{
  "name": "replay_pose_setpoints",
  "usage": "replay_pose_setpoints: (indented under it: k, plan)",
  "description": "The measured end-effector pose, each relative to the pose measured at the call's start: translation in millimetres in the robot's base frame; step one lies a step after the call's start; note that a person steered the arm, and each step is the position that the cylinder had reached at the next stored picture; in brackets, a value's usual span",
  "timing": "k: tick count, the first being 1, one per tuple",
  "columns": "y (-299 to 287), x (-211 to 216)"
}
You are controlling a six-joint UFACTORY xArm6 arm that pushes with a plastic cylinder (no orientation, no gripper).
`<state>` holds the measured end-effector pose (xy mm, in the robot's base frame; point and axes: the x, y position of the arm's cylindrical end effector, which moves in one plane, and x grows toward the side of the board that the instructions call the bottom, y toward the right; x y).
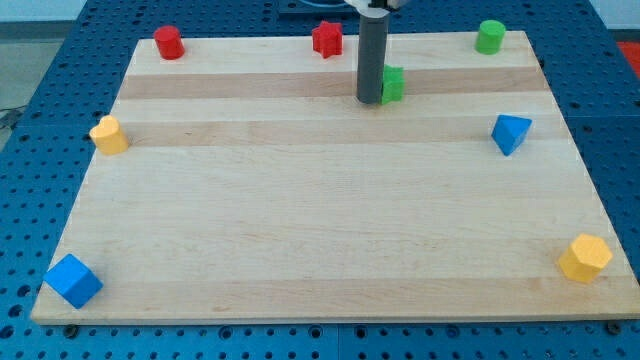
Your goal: Push green circle into the green star
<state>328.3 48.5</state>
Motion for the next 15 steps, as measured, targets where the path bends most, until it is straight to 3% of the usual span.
replay_pose_setpoints:
  k: [3,4,6,8,9,11,15]
  plan:
    - [41.9,28.8]
    - [102.7,28.6]
    - [221.0,-37.9]
    - [269.5,-107.0]
    - [270.9,-136.9]
    - [208.5,-137.3]
    - [133.2,-99.4]
